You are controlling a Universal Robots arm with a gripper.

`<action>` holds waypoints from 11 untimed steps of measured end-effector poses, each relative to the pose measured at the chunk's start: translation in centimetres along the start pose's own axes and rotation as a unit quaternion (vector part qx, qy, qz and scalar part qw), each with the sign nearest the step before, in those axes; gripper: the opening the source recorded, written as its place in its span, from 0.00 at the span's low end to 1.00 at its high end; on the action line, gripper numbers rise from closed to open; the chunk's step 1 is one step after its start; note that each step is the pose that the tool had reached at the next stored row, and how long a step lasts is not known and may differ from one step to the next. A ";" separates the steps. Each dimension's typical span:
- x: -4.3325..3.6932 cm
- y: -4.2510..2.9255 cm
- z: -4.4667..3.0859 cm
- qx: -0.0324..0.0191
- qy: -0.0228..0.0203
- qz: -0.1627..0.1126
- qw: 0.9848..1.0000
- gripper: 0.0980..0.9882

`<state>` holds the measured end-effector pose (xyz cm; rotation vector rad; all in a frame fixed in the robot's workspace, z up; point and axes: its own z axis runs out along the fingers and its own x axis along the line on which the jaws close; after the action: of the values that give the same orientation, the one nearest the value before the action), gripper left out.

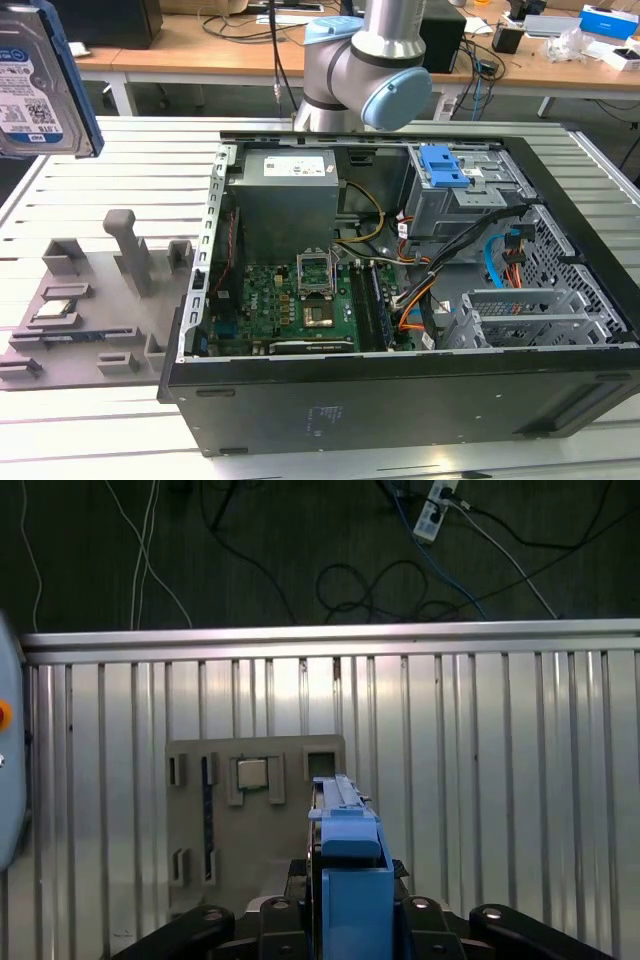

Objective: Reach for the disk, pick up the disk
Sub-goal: 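Pick up the disk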

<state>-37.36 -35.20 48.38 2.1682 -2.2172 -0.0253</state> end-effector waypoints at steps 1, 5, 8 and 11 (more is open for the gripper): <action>-0.01 0.00 -0.19 0.000 0.000 0.000 1.000 0.30; -0.04 0.01 -1.18 0.000 0.000 0.000 1.000 0.30; -0.06 0.02 -1.93 0.000 0.000 0.000 1.000 0.30; -0.08 0.02 -2.49 0.000 0.000 0.000 1.000 0.30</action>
<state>-37.28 -35.07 50.87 2.1678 -2.2168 -0.0259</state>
